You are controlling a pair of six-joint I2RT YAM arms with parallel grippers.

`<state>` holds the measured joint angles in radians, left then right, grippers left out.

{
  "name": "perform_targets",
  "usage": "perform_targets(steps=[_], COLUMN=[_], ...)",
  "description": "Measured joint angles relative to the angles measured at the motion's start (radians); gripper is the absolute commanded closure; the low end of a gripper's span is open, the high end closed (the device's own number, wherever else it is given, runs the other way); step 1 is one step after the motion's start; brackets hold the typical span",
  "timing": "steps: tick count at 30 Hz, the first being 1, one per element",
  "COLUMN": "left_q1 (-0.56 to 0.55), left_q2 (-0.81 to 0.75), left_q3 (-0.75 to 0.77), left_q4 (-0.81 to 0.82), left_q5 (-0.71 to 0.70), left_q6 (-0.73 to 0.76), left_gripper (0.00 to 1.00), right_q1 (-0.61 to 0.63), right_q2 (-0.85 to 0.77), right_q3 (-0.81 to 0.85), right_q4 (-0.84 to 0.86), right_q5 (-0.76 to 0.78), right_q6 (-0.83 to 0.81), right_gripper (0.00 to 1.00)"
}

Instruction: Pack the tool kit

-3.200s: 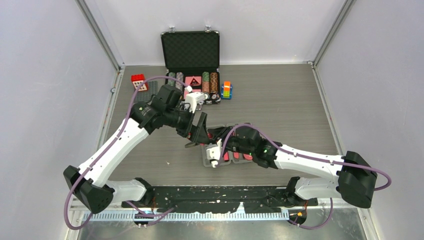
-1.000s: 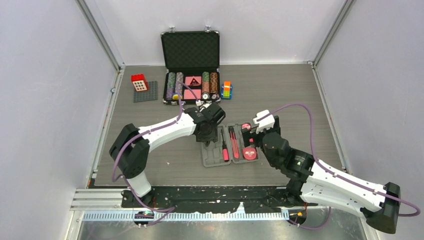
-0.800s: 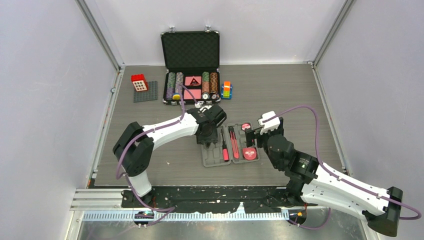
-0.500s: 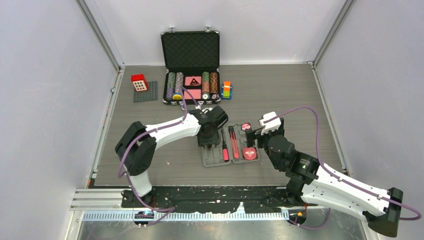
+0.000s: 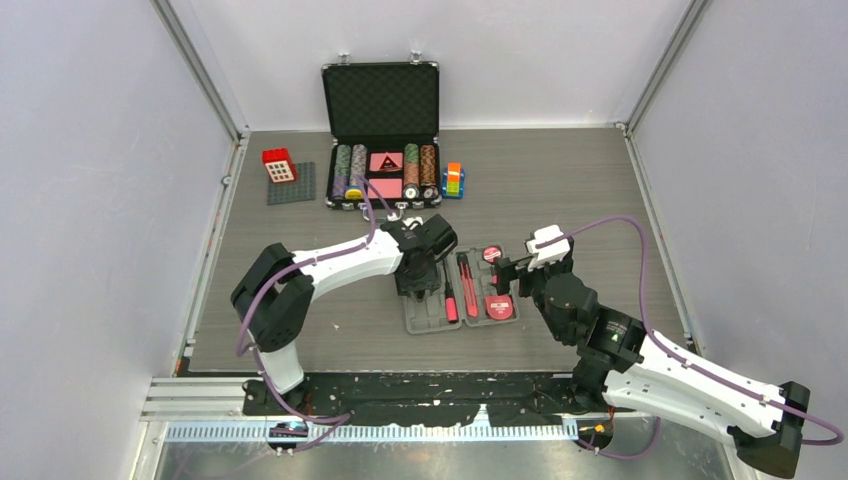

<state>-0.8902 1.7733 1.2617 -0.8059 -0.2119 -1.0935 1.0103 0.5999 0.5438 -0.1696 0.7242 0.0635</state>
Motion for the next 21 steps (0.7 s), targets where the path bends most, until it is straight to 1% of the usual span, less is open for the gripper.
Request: perform_targets(steps=[4,11,15,21], left_q1=[0.0,0.0,0.002,0.001], left_q2=[0.006,0.028,0.021,0.006], left_q3=[0.0,-0.006,-0.031,-0.047], left_q4=[0.004,0.022,0.054,0.057], left_q5=[-0.008,0.0,-0.005,-0.002], left_q6=[-0.01,-0.027,-0.03,-0.032], left_gripper=[0.86,0.74,0.62,0.44], right_q1=[0.0,0.0,0.0,0.0], right_q2=[-0.007,-0.018,-0.017,-0.01], right_q3=[-0.001,-0.001,-0.001,-0.001], right_q4=[0.0,0.0,0.0,0.0], right_q5=[-0.002,-0.006,-0.014,-0.037], right_q6=[0.0,0.0,0.0,0.0], right_gripper=[0.05,0.05,0.05,0.05])
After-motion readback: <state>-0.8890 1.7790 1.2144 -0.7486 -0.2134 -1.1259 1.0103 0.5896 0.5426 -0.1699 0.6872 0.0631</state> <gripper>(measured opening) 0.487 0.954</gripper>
